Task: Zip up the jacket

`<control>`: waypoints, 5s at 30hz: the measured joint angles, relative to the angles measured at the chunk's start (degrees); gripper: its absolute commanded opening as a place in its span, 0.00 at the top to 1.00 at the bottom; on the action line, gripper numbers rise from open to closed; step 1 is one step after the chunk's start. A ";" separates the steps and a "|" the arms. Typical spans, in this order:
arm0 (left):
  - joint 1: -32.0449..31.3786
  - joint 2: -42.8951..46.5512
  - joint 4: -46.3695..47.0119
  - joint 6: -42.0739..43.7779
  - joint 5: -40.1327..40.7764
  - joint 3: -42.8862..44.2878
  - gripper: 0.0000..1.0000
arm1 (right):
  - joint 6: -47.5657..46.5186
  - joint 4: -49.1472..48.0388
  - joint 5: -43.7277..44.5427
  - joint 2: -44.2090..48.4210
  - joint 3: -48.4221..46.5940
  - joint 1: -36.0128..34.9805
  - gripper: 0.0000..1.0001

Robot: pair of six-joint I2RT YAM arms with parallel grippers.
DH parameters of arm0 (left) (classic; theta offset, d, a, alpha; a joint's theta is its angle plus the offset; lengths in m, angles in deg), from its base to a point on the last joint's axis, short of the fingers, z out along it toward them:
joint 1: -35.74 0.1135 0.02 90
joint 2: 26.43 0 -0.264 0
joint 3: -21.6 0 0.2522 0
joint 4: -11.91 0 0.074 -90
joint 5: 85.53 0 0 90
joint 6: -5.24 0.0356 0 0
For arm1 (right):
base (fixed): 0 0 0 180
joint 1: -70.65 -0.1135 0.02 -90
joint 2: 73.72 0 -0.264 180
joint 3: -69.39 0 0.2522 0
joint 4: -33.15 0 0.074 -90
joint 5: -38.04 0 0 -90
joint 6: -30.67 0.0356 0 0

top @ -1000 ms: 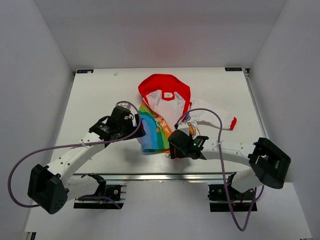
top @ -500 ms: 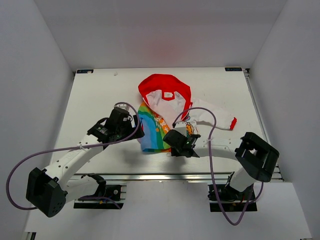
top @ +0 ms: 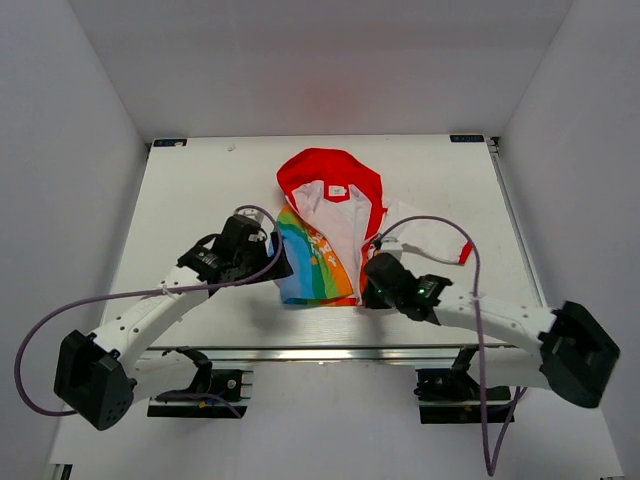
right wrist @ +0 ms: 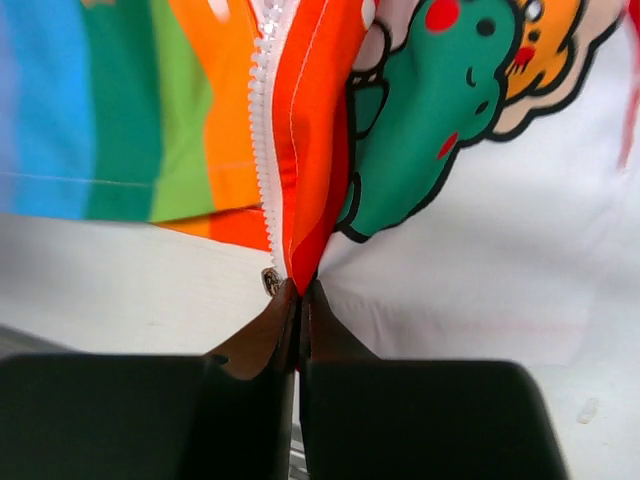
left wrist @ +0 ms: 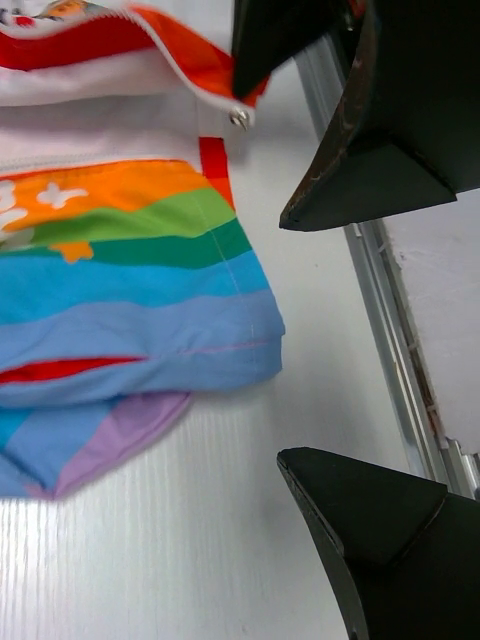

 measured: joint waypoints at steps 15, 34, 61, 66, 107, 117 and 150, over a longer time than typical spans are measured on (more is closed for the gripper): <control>-18.36 -28.17 -1.92 -4.11 0.57 22.36 0.07 | -4.52 -1.44 -4.74 18.86 6.60 13.97 1.00; -19.39 -53.83 -13.77 -10.82 5.90 39.65 0.22 | -4.50 0.42 -4.57 25.79 11.08 16.65 1.00; -20.55 -54.77 -17.35 -13.64 15.58 41.90 1.00 | -4.61 0.35 -4.96 23.08 12.92 17.18 1.00; -20.55 -47.25 -16.17 -11.50 15.82 37.18 1.00 | -5.14 -1.42 -5.03 18.95 12.98 17.38 1.00; -27.08 -38.16 -9.35 -15.15 11.87 16.02 0.41 | -6.45 -6.99 -6.23 11.06 12.92 17.79 1.00; -27.93 -42.62 -13.46 -19.56 12.87 21.51 0.98 | -6.51 -6.40 -6.27 15.69 14.53 17.79 1.00; -27.28 -9.79 8.28 0.55 20.79 11.63 1.00 | -21.99 -55.54 -46.01 19.12 19.65 17.99 1.00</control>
